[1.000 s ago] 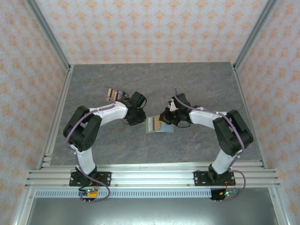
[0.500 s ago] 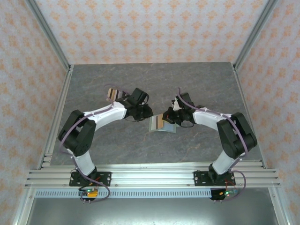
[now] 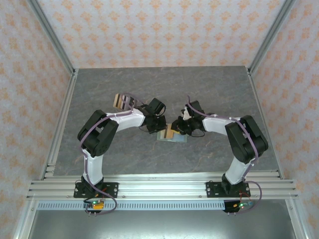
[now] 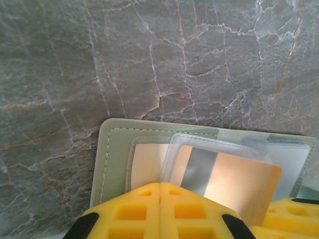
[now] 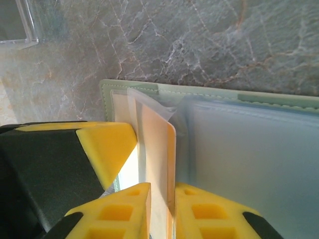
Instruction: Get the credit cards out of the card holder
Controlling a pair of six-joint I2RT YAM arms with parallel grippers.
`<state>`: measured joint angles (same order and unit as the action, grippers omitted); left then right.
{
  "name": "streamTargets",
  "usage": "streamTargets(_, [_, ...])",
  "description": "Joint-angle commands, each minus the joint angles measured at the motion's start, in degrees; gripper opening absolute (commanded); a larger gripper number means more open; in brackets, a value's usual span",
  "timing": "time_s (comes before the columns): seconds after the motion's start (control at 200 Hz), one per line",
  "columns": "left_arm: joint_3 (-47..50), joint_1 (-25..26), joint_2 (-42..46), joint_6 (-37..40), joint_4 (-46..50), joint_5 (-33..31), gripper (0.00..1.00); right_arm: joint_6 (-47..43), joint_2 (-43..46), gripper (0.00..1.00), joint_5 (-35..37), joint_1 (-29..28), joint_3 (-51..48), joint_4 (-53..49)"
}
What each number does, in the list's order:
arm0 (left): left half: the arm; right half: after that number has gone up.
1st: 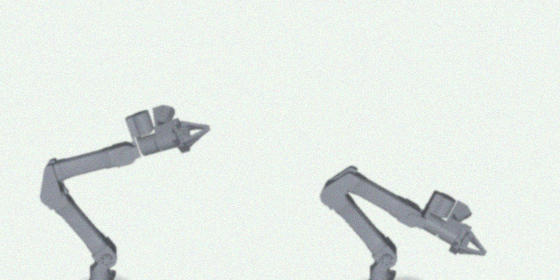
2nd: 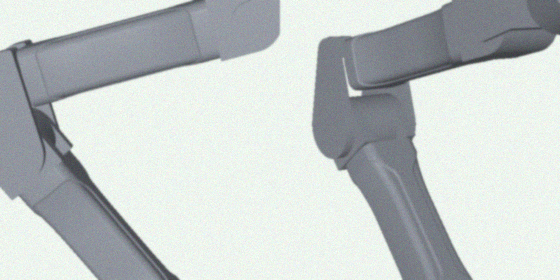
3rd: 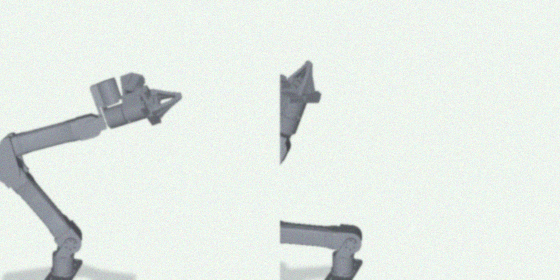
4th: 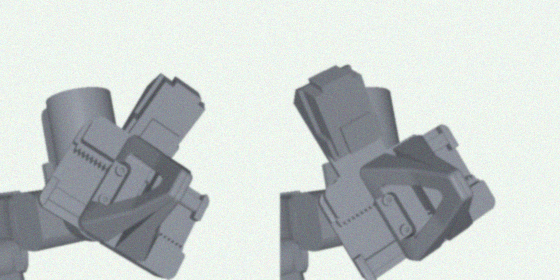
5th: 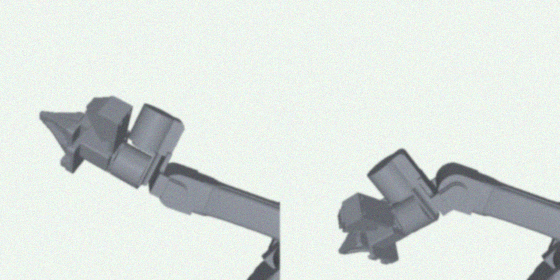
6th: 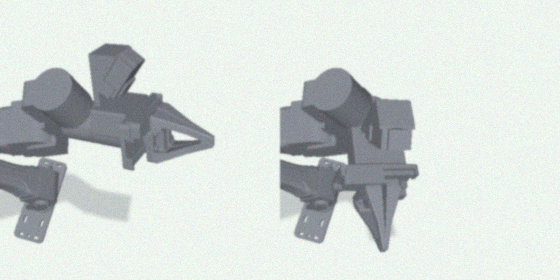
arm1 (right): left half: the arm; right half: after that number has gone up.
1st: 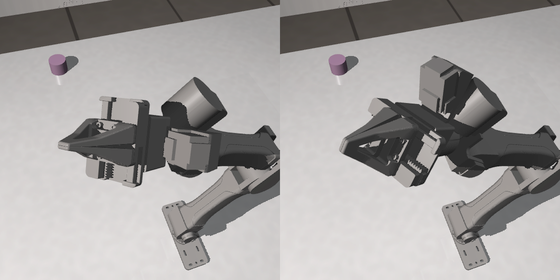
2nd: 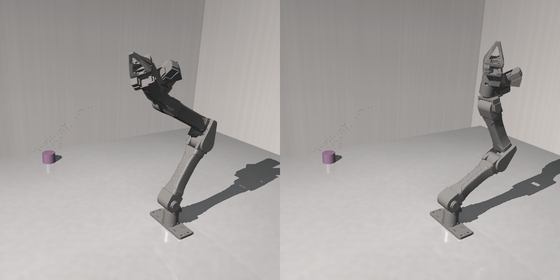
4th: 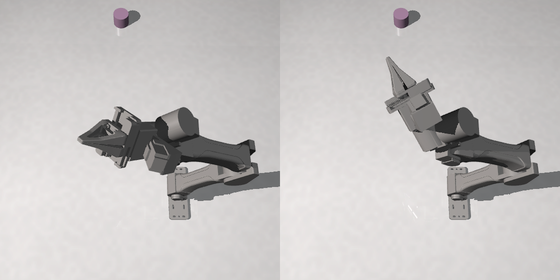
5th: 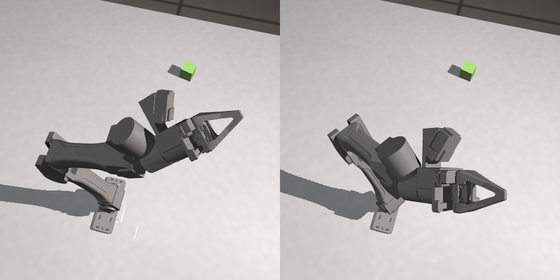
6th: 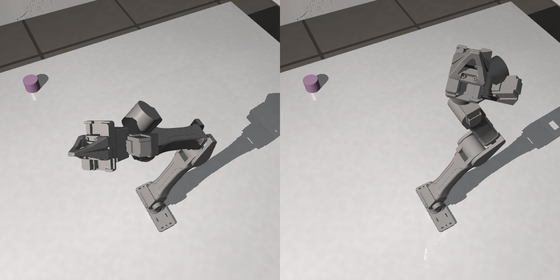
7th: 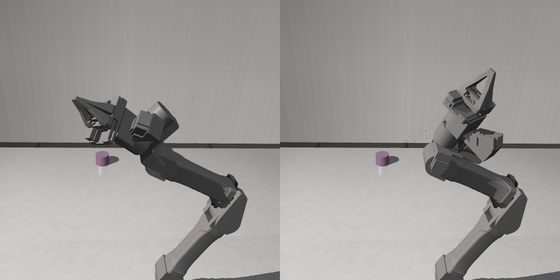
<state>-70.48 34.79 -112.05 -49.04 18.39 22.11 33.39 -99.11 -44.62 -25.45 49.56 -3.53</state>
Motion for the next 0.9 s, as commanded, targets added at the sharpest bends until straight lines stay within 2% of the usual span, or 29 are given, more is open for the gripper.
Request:
streamTargets(0.0, [1.0,0.2,-1.8,0.3,4.5,-3.9,0.03,0.5,2.4,0.18,-1.9,0.0,-1.4,2.3])
streamTargets(0.25, [1.4,0.2,-2.0,0.1,5.1,-4.7,0.01,0.8,4.7,0.15,-1.1,0.0,-2.8,2.9])
streamTargets(0.526, [1.4,0.2,-1.8,0.1,5.3,-4.9,0.01,0.9,5.0,0.02,-0.4,0.0,-3.2,2.4])
streamTargets(0.691, [1.6,0.2,-1.4,0.2,5.8,-5.6,0.05,-0.3,6.6,0.0,3.8,0.3,-3.1,-2.5])
streamTargets(0.896, [1.7,0.2,-1.5,0.4,5.8,-5.5,0.05,-1.4,9.9,0.0,4.2,2.8,-5.6,-5.1])
